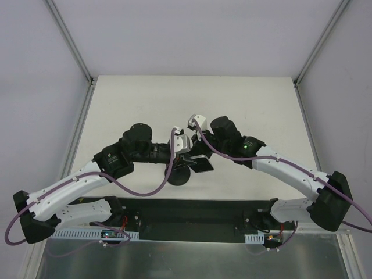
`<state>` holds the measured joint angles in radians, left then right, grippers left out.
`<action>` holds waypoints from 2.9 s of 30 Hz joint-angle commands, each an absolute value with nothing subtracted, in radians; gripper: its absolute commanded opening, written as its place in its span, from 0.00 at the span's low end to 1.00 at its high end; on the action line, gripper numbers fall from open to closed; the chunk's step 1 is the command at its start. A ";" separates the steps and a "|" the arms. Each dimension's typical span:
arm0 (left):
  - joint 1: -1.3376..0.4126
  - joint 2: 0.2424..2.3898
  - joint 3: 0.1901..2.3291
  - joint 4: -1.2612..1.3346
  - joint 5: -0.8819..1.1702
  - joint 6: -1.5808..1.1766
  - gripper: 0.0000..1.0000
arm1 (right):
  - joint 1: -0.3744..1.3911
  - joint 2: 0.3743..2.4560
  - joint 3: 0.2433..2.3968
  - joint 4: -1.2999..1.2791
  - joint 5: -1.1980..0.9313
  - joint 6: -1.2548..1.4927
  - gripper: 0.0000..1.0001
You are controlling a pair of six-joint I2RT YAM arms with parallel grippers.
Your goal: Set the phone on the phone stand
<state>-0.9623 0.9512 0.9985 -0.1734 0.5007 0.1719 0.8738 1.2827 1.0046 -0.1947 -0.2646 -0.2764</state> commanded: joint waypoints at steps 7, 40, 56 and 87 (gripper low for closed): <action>-0.770 1.006 1.040 -0.132 0.709 0.281 0.00 | 0.862 1.241 1.032 -0.173 -0.414 -0.333 0.01; -0.719 0.925 1.088 -0.215 0.632 0.082 0.00 | 0.851 1.261 1.052 -0.157 -0.305 -0.273 0.01; -0.719 0.700 1.048 -0.238 0.511 -0.287 0.00 | 0.891 1.017 1.019 -0.339 -0.022 -0.146 0.84; -0.719 0.755 0.985 0.052 0.721 -0.650 0.26 | 0.982 0.847 0.735 0.412 -0.583 0.238 0.01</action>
<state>-0.7235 0.7544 1.0042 -0.1246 0.7059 -0.5209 0.9817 0.8913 0.7731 0.2005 -0.6781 0.1661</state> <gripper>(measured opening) 0.188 0.078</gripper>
